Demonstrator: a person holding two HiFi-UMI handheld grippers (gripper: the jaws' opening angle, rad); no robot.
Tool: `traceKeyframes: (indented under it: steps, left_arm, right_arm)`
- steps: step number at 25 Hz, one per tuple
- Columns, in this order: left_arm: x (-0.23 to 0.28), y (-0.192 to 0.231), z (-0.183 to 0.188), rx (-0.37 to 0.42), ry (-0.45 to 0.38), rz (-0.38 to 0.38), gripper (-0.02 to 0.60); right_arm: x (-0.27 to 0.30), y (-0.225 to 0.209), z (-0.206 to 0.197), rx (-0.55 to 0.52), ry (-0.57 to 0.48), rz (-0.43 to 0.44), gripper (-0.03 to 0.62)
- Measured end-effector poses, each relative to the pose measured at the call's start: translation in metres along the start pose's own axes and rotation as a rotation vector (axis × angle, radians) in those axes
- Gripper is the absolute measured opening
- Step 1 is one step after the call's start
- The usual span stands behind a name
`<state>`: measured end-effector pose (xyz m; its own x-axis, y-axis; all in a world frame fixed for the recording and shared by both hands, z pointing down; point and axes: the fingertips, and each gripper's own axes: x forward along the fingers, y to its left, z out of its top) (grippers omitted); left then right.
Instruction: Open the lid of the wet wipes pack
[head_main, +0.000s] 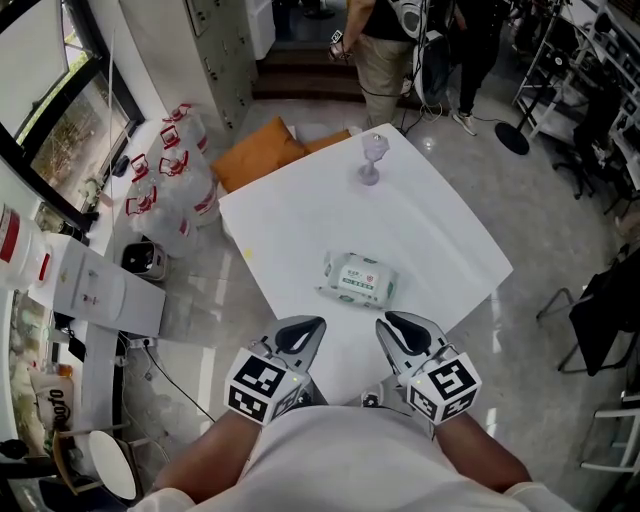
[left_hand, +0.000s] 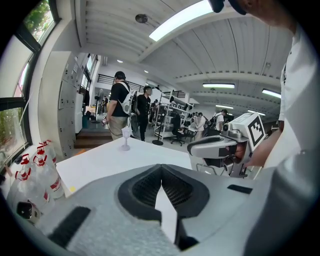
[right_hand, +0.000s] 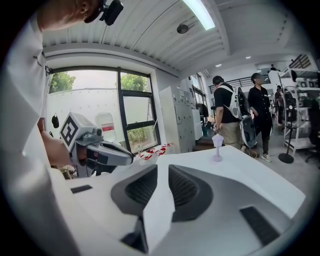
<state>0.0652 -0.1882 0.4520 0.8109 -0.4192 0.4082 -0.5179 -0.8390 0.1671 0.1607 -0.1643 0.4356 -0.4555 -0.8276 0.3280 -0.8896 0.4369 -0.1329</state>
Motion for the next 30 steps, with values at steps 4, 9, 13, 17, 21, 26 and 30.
traceKeyframes:
  steps: [4,9,13,17,21,26,30]
  left_arm:
    - [0.002,0.003,-0.002,-0.003,0.003,0.004,0.009]
    - [0.002,0.006,-0.009,-0.019,0.009,0.017,0.009]
    - [-0.003,0.01,-0.015,-0.036,0.012,0.034,0.009]
    - [-0.01,0.018,-0.022,-0.055,0.017,0.059,0.009]
    - [-0.019,0.024,-0.03,-0.074,0.022,0.088,0.009]
    - [-0.03,0.031,-0.036,-0.097,0.024,0.122,0.009]
    - [-0.039,0.036,-0.042,-0.115,0.027,0.147,0.009]
  right_arm:
    - [0.003,-0.001,-0.004,-0.028,0.017,0.005,0.066]
    - [0.012,-0.014,-0.019,-0.22,0.079,-0.02,0.063]
    - [0.031,-0.027,-0.038,-0.328,0.159,-0.022,0.063]
    - [0.056,-0.039,-0.061,-0.416,0.248,-0.012,0.063]
    - [0.078,-0.051,-0.084,-0.47,0.331,-0.002,0.063]
    - [0.102,-0.058,-0.101,-0.498,0.387,0.015,0.063]
    - [0.117,-0.062,-0.111,-0.518,0.421,0.023,0.063]
